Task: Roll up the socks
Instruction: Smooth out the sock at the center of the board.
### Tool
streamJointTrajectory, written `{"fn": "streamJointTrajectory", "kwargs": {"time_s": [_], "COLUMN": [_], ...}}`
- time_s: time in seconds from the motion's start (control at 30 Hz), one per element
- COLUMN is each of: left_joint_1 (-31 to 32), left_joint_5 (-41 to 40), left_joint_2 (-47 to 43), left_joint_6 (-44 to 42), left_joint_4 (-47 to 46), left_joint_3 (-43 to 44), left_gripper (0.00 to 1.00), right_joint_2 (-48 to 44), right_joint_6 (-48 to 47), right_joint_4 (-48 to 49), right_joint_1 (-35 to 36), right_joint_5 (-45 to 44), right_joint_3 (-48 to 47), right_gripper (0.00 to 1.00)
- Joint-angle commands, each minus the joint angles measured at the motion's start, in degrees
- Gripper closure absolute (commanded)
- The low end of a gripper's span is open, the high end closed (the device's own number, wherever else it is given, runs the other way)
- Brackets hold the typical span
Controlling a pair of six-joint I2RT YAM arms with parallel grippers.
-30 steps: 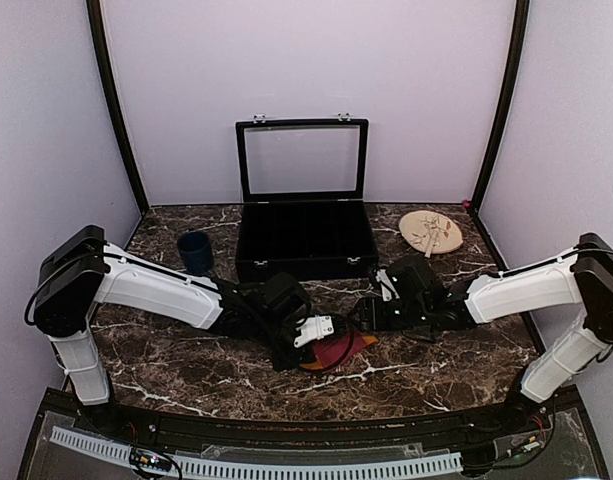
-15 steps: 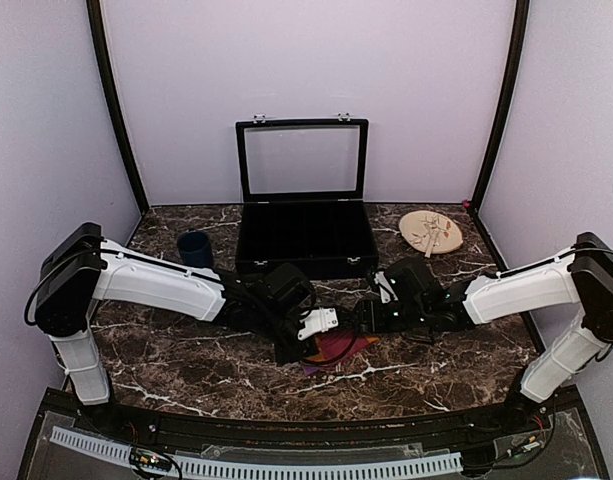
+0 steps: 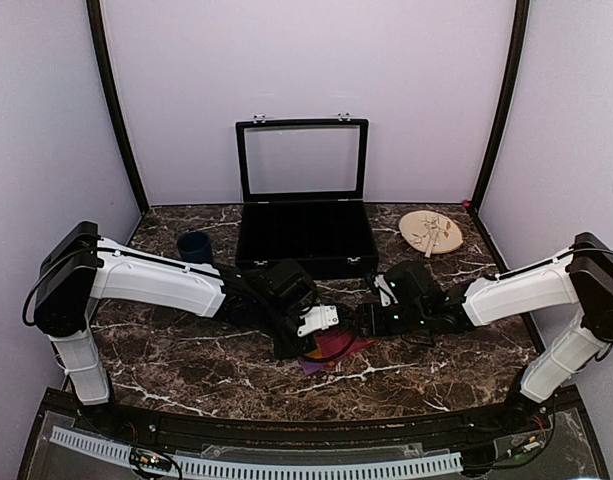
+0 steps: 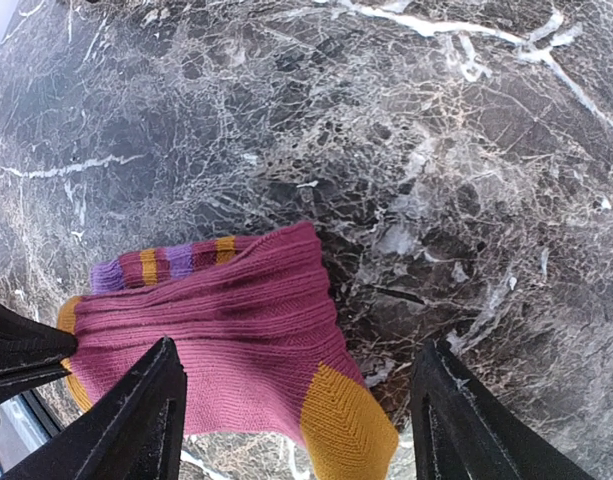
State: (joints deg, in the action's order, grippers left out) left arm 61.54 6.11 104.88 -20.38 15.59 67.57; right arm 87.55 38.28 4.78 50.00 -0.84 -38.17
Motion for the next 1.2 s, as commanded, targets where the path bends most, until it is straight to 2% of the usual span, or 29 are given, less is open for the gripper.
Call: {"fn": "streamJointTrajectory", "kwargs": {"time_s": [0.0,0.23,0.87,1.03,1.17], "left_joint_1": [-0.45,-1.13,-1.33,-1.33,-1.33], "left_joint_5": [-1.44,-0.48,0.81,0.31,0.76], "left_joint_2": [-2.35,-1.14,-1.30,-3.40,-4.73], "left_joint_6": [-1.16,-0.89,0.91,1.58,2.55], "left_joint_4": [1.45,-0.22,-1.28,-0.01,0.28], "left_joint_3": [-0.26,-1.51,-2.98,-1.08,0.89], "left_gripper": [1.00,0.97,0.68,0.59,0.56], "right_joint_2": [0.30,0.52,0.46,0.55,0.52], "right_joint_6": [0.41,0.83,5.22,5.88,6.29], "right_joint_4": [1.92,2.51,8.37,9.00,8.84], "right_joint_1": [0.64,0.63,0.63,0.69,1.38], "right_joint_5": [0.37,0.55,2.42,2.25,1.40], "right_joint_3": [0.73,1.94,7.14,7.85,8.46], "right_gripper": [0.29,0.29,0.33,0.35,0.36]}}
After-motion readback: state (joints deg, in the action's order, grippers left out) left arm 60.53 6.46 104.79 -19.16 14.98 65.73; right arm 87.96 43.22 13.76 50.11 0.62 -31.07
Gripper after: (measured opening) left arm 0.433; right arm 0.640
